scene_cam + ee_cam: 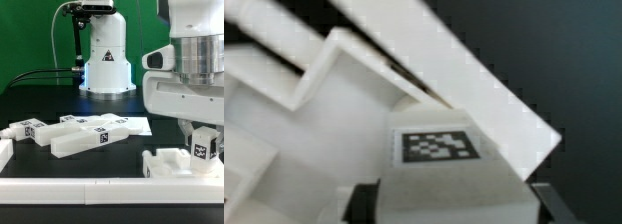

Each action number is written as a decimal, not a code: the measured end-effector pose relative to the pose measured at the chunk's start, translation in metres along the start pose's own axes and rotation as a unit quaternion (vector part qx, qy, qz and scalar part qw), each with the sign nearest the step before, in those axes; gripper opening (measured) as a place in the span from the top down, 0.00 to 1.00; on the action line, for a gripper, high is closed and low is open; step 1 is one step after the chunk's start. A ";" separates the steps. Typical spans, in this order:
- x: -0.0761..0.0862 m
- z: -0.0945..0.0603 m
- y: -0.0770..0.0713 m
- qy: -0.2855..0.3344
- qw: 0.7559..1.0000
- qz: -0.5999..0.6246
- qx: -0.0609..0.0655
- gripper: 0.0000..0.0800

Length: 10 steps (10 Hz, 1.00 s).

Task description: Assemble chair

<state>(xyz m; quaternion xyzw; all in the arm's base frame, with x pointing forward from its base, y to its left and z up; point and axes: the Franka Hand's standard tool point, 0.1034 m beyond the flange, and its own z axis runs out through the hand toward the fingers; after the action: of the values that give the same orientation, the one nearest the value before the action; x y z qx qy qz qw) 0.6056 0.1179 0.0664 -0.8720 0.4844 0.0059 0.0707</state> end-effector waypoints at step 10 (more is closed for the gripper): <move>-0.006 -0.001 -0.002 -0.005 0.972 -0.234 -0.011 0.19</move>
Offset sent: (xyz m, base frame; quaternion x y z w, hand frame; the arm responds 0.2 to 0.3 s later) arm 0.0000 0.0000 0.0000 0.0000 0.0000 0.0000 1.0000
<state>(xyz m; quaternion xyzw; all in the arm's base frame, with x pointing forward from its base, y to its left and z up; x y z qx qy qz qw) 0.6040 0.1238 0.0681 -0.9618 0.2662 -0.0013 0.0631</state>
